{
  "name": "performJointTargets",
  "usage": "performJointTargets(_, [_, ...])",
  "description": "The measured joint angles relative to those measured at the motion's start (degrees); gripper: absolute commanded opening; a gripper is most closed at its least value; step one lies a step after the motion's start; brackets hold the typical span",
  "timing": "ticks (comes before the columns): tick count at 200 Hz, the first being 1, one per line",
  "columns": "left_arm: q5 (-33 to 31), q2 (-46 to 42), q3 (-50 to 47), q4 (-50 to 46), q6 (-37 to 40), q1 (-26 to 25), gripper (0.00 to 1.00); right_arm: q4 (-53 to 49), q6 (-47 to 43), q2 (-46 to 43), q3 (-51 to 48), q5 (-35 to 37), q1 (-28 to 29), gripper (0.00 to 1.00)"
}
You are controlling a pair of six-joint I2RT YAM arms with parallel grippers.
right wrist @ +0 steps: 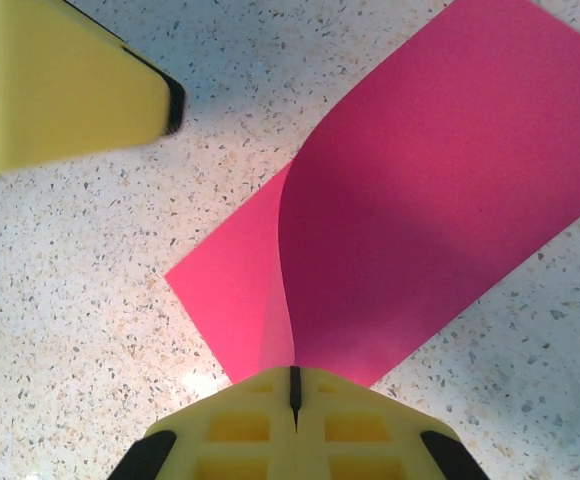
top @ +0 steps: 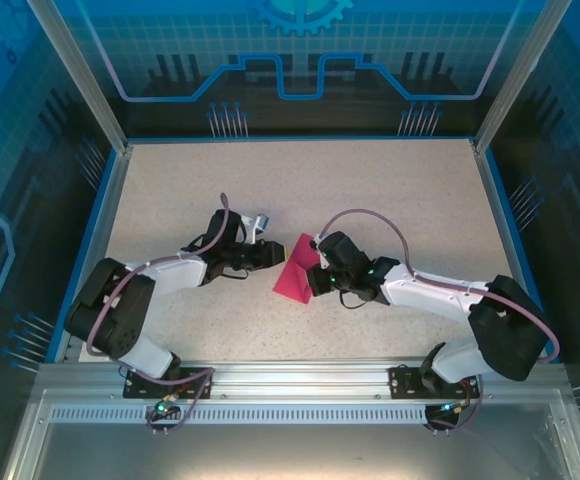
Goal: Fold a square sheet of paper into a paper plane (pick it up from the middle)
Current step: Fold the triangle a second time at the center of the table.
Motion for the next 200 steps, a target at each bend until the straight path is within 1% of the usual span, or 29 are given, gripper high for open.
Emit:
performJointTargets(28, [-0.66, -1.18, -0.5, -0.24, -0.61, -0.48, 0.42, -0.22, 0.79, 0.26, 0.0, 0.42, -0.52, 0.0])
performJointTargets(75, [-0.11, 1.99, -0.74, -0.15, -1.49, -5.01, 0.36, -0.39, 1.46, 1.2, -0.22, 0.63, -0.98, 0.0])
performJointTargets(123, [0.02, 6.32, -0.81, -0.04, -1.92, -5.81, 0.35, -0.39, 2.1, 1.73, -0.26, 0.35, -1.49, 0.0])
performJointTargets(146, [0.02, 8.24, -0.57, 0.0, -3.08, -6.45, 0.39, -0.35, 2.29, 2.03, -0.26, -0.74, -1.77, 0.0])
performJointTargets(194, [0.04, 10.03, 0.11, 1.68, -4.79, -6.54, 0.39, 0.46, 2.56, 2.08, -0.37, -4.0, -3.26, 0.0])
performJointTargets(200, [0.02, 10.03, 0.24, 1.7, -4.94, -6.56, 0.39, 0.74, 2.62, 2.08, -0.44, -4.39, -3.43, 0.03])
